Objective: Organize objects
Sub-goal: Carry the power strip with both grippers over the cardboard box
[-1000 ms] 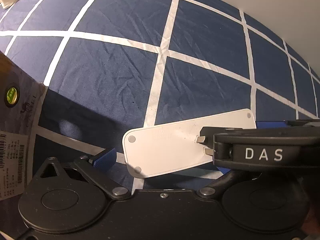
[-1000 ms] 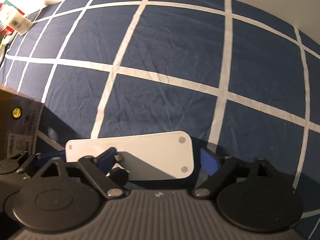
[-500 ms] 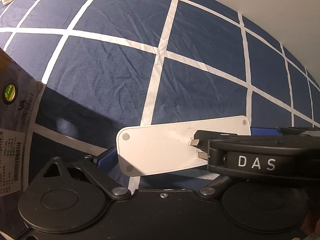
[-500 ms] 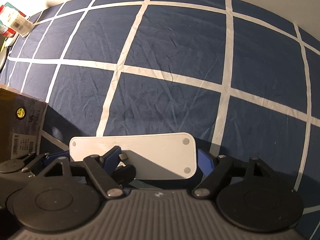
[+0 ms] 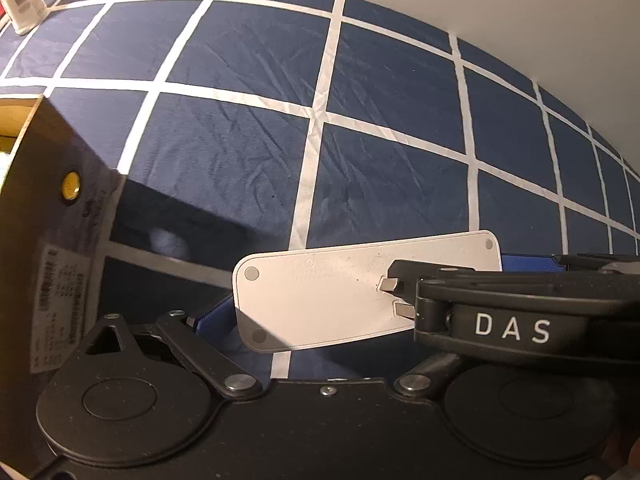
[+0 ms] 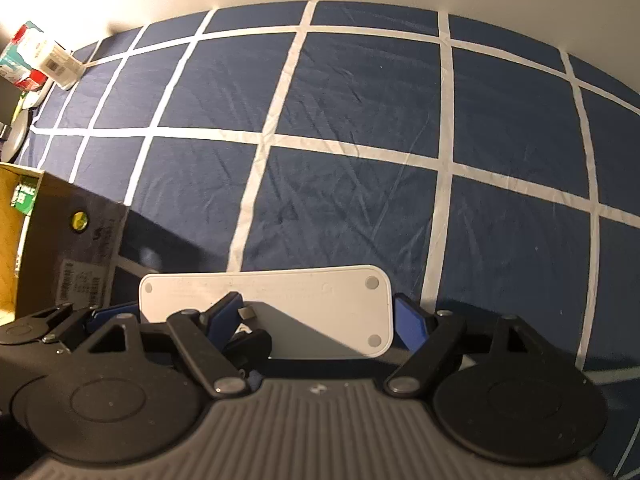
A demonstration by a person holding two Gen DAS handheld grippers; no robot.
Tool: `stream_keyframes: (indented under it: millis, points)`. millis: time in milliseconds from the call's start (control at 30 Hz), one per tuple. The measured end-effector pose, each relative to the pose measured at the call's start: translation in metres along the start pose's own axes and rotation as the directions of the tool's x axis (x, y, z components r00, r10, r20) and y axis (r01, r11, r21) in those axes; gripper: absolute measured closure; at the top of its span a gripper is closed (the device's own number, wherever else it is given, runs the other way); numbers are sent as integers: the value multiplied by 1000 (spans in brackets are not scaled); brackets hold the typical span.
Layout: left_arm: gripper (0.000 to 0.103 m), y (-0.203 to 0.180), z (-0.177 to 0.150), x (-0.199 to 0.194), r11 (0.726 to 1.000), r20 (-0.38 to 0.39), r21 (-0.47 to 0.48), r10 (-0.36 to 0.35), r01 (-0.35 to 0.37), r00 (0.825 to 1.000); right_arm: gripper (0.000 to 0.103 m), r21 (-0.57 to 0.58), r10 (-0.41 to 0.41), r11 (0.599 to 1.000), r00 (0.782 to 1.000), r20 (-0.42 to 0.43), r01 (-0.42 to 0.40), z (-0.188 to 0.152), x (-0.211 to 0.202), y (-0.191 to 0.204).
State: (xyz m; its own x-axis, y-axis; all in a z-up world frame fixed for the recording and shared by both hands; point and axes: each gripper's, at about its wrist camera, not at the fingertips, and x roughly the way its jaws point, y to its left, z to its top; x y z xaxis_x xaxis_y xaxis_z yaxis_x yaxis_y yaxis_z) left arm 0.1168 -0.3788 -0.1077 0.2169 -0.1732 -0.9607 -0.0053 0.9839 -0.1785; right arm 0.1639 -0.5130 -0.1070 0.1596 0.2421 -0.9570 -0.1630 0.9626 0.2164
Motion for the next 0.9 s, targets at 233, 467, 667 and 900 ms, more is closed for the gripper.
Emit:
stream_keyframes:
  millis: [233, 467, 667, 900]
  points:
    - [8, 7, -19, -28, 1000, 34, 21, -4, 3, 999, 23, 9, -4, 1000, 999, 39, 4, -22, -23, 18]
    - [8, 19, -40, -64, 999, 71, 38, -3, 0, 997, 23, 11, -4, 1000, 996, 84, 3, -47, -52, 46]
    - [8, 40, -55, -92, 998, 99, 57, -6, 1, 995, 23, 15, -7, 1000, 993, 118, 5, -64, -72, 77]
    - [8, 72, -66, -116, 997, 113, 78, -17, 8, 993, 23, 29, -17, 999, 990, 140, 13, -77, -83, 118]
